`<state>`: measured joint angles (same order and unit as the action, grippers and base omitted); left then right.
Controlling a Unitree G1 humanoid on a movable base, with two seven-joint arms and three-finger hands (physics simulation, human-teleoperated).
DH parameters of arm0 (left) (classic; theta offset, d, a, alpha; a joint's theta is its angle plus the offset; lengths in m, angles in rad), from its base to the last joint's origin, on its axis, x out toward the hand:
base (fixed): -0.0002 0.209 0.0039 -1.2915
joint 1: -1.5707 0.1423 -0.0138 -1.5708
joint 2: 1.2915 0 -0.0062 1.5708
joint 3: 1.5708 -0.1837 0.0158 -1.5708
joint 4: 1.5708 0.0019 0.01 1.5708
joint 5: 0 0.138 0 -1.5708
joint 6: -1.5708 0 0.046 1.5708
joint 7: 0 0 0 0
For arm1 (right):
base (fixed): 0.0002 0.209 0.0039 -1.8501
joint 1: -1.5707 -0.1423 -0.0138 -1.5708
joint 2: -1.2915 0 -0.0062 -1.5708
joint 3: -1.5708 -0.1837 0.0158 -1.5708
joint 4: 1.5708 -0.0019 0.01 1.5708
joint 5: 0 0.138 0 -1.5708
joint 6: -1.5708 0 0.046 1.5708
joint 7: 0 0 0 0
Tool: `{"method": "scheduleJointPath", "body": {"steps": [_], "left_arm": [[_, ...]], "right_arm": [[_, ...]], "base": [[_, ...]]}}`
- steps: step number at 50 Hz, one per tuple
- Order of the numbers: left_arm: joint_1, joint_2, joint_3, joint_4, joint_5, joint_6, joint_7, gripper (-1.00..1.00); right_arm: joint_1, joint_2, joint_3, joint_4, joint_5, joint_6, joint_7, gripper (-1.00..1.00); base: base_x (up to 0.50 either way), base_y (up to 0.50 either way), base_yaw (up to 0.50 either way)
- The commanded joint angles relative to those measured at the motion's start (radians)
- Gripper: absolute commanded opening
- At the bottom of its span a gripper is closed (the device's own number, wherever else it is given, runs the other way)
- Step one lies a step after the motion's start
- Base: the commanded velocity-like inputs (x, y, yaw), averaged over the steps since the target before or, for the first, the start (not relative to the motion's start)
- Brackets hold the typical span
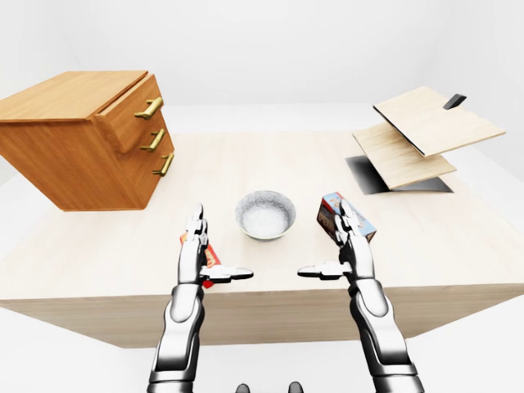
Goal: Close the top drawer of the cabinet and put the bowl on top of it.
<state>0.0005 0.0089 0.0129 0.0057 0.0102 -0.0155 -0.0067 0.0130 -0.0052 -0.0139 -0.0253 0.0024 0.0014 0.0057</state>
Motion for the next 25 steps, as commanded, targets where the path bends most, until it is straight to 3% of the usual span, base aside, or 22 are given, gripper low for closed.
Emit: {"method": "scheduleJointPath", "body": {"steps": [1,12,20,25], "left_arm": [[0.008,0.013,0.019,0.001,0.032,-0.038,-0.007,1.00],[0.027,0.009,0.016,-0.034,0.043,-0.043,-0.004,1.00],[0.053,0.009,0.022,-0.107,0.037,-0.012,-0.009,1.00],[0.101,0.006,0.021,-0.231,0.048,0.026,-0.012,1.00]], "right_arm": [[0.031,-0.006,-0.021,-0.058,0.007,0.013,0.007,1.00],[0.045,-0.007,-0.030,-0.105,0.008,0.021,-0.005,1.00],[0.082,-0.003,-0.025,-0.180,0.000,0.045,-0.005,1.00],[0.157,0.004,-0.022,-0.307,-0.011,0.054,-0.008,1.00]], "base": [[0.00,0.00,0.00],[0.00,0.00,0.00],[0.00,0.00,0.00],[0.00,0.00,0.00]]}}
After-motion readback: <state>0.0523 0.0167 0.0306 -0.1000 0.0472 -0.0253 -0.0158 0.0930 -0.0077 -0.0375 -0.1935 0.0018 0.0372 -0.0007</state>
